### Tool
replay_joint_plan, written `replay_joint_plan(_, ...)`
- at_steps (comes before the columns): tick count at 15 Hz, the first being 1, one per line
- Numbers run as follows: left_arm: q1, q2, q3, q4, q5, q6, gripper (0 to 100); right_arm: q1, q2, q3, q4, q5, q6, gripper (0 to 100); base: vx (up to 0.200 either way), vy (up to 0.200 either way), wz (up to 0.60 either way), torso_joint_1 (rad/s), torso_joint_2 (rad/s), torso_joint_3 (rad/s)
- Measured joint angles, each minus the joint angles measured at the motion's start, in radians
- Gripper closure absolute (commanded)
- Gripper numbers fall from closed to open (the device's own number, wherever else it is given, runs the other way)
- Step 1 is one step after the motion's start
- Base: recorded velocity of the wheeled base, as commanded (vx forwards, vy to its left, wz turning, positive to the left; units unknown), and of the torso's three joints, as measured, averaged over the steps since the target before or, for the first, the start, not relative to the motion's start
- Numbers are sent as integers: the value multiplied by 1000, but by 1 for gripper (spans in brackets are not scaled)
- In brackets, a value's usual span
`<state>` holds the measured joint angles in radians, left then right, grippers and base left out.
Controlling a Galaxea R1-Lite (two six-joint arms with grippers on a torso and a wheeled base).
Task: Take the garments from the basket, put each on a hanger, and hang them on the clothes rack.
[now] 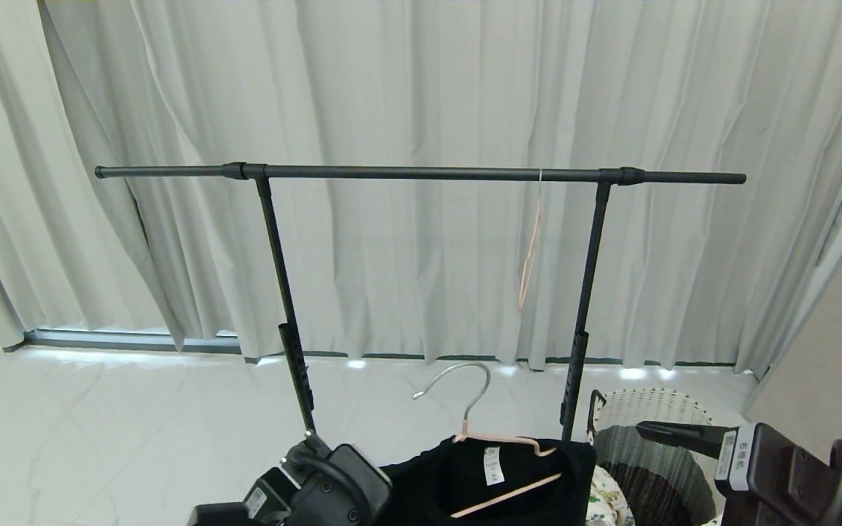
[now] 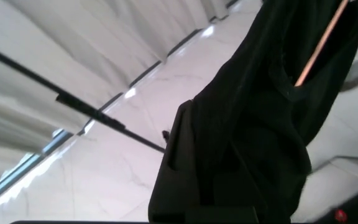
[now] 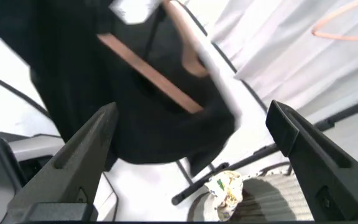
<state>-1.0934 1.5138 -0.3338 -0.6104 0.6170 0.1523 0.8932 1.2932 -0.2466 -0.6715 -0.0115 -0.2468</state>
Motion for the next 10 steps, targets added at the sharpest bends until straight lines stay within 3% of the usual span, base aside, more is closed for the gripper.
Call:
replay_joint_plan(4,59,-162,66,31,-125,101,100,-55,5,-91,87,85,1,0,0,0,0,0,0,0)
replay_joint_plan(10,91,-352,87,109,-258,117,100,-55,62,-191,127,129,-5,0,0,0,0,0,0,0)
